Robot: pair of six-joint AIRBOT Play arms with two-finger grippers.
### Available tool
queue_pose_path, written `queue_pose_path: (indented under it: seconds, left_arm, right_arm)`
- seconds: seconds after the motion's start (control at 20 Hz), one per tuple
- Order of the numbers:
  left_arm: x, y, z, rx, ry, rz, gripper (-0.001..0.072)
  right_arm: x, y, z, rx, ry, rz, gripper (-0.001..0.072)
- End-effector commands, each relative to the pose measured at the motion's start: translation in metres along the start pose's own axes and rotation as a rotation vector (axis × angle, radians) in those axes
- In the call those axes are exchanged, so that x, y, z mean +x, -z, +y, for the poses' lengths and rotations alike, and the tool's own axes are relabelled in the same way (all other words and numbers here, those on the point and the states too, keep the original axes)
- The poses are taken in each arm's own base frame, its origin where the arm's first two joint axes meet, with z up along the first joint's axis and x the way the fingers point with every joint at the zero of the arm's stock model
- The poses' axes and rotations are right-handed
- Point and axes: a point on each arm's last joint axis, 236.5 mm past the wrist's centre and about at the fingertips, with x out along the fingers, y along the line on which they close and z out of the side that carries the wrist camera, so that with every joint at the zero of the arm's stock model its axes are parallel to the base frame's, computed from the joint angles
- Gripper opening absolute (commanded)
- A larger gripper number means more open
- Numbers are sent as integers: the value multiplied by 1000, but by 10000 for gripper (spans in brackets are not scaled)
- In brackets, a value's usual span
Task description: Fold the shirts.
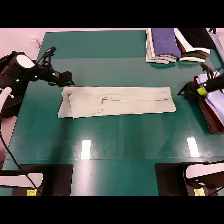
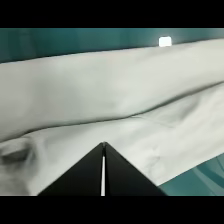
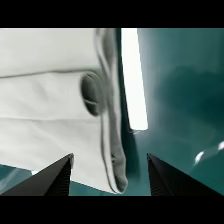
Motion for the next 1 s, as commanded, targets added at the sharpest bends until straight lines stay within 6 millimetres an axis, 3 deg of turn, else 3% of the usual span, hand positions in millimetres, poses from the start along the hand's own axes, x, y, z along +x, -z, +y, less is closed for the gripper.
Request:
queue_pose_path:
  seconds: [0.0,0.15,0.25,0.35,0.45,0.55,0.65,0.85,0.95]
  left_arm:
    - [20,1,-44,60,50,-18,26]
    - [51,13,-80,42,80,-6,26]
    - [75,24,-102,54,98,5,26]
    - [97,32,-123,77,120,7,25]
    - [120,45,-138,79,133,51,26]
    - [141,55,-149,99,141,86,26]
    - [156,60,-157,114,149,110,25]
    - [180,69,-161,107,151,159,25]
    - [186,69,-160,104,149,157,25]
  right_arm:
    - [23,18,-13,121,-151,37,540]
    - [48,13,0,135,-240,52,518]
    - [66,4,9,127,-239,36,459]
    - [77,-5,17,101,-216,4,317]
    - [77,-11,35,26,-217,4,126]
    - [61,-17,59,-68,-235,4,17]
    - [31,-26,91,-168,-244,-31,16]
    - [-36,-34,173,-378,-240,-169,15]
    - [-59,-33,213,-445,-244,-241,15]
